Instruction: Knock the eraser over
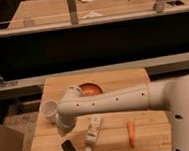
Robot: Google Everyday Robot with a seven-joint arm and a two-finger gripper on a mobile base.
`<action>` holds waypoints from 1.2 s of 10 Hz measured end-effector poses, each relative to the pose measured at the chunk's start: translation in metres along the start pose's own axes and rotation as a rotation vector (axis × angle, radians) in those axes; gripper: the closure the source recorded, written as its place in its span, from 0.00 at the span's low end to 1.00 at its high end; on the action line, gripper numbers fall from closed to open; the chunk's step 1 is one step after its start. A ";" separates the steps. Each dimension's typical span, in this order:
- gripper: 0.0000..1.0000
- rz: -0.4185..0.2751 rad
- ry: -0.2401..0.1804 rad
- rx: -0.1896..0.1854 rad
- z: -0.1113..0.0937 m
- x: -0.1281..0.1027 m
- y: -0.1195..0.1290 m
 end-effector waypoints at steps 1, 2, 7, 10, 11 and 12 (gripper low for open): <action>0.96 0.012 -0.001 0.004 -0.002 0.003 0.003; 0.96 0.020 -0.004 0.008 -0.002 0.003 0.004; 0.96 0.029 -0.009 0.011 -0.002 0.003 0.006; 0.96 0.030 -0.009 0.012 -0.002 0.003 0.006; 0.96 0.029 -0.009 0.011 -0.002 0.003 0.006; 0.96 0.029 -0.009 0.011 -0.002 0.003 0.006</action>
